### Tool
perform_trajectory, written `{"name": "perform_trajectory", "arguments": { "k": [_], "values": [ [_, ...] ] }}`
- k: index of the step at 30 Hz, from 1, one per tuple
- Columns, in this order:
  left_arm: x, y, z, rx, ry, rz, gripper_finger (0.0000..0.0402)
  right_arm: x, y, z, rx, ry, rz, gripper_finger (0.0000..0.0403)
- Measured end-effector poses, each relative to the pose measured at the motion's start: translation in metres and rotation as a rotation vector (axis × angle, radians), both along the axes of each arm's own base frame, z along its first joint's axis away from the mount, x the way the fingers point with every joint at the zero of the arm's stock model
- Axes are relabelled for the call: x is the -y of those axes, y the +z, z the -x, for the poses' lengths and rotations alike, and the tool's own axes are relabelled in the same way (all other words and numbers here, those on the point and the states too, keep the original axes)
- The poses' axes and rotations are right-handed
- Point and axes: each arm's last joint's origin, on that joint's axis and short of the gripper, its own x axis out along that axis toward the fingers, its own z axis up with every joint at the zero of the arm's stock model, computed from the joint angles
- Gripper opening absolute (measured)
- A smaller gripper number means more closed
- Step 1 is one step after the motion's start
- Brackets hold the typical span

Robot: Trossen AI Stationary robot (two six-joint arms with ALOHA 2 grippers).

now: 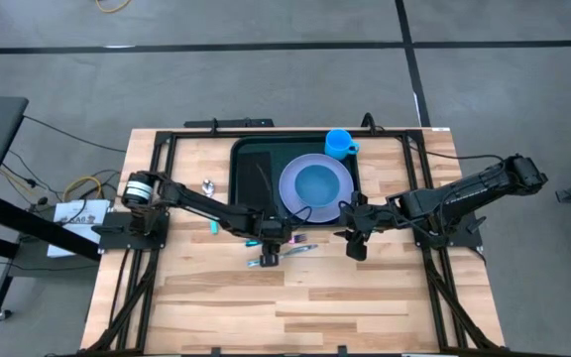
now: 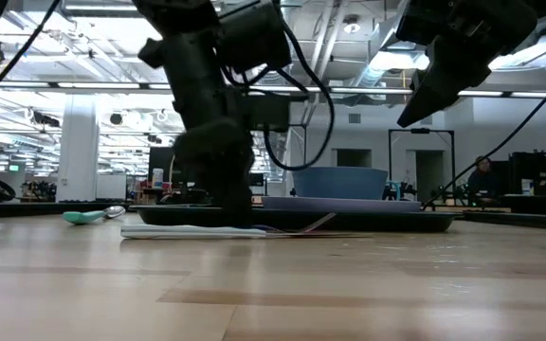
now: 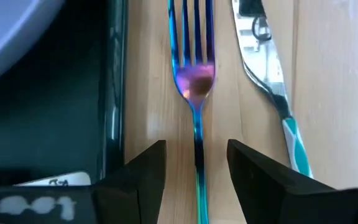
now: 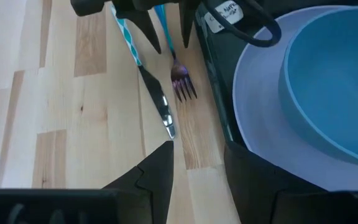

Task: Set up tray
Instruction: Put the blue fork to the left of the black napkin

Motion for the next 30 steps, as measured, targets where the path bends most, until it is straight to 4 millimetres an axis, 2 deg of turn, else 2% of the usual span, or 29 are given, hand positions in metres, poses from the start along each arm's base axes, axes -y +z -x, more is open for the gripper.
{"name": "perform_trajectory", "arguments": {
  "k": [10, 30],
  "values": [
    [-0.0028, 0.0000, 0.0004, -0.002, 0.017, -0.038, 0.0160, 0.0000, -0.0001, 0.0000, 0.001, 0.000, 0.000, 0.0133],
    [-0.0012, -0.0075, -0.0024, -0.012, 0.010, 0.003, 0.0155, -0.0001, 0.0000, -0.0002, 0.003, 0.000, 0.000, 0.0133]
  ]
}}
